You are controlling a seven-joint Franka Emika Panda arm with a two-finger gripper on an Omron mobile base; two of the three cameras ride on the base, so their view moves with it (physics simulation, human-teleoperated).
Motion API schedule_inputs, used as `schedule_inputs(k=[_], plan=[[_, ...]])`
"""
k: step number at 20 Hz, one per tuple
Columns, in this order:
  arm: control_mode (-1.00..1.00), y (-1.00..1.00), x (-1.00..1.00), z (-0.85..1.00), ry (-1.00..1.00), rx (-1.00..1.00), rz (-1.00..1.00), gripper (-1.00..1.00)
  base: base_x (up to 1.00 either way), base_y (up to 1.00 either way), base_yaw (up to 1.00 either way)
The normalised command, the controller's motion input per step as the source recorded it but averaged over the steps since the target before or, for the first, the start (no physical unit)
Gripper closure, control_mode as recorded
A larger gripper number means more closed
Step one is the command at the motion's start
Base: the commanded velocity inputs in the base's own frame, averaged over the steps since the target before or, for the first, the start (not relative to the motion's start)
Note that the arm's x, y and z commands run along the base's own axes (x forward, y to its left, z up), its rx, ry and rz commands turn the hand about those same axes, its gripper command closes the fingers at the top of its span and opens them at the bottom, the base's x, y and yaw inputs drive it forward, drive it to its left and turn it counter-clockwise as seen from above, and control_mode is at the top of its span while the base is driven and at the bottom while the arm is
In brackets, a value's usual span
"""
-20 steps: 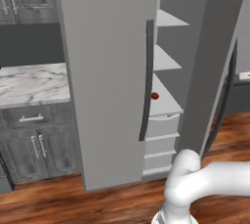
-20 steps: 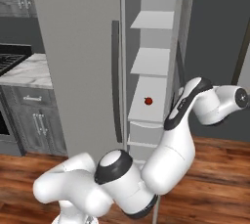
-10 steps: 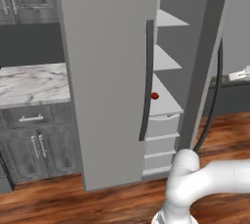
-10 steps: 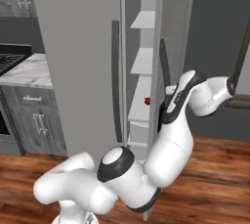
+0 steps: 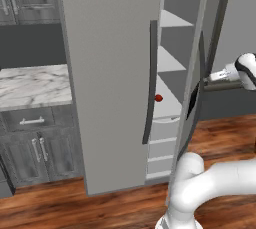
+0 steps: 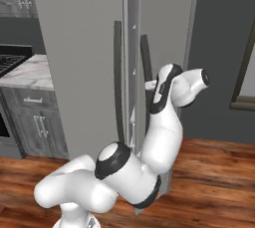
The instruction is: Pick up the frozen steak from the freezer, place it on any shelf in the fridge, and close the fridge and freezer doors when done.
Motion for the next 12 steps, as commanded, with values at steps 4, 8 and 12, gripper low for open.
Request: schedule_inputs(k=[4, 8, 12], plan=[[-1.00, 1.00, 0.71, 0.03, 0.00, 0.02, 0.00, -1.00, 0.00, 0.00, 0.00], [-1.00, 1.00, 0.73, 0.05, -0.01, 0.03, 0.00, -1.00, 0.00, 0.00, 0.00], [-1.00, 0.92, 0.72, 0.08, -0.01, 0.01, -0.02, -1.00, 0.00, 0.00, 0.00]])
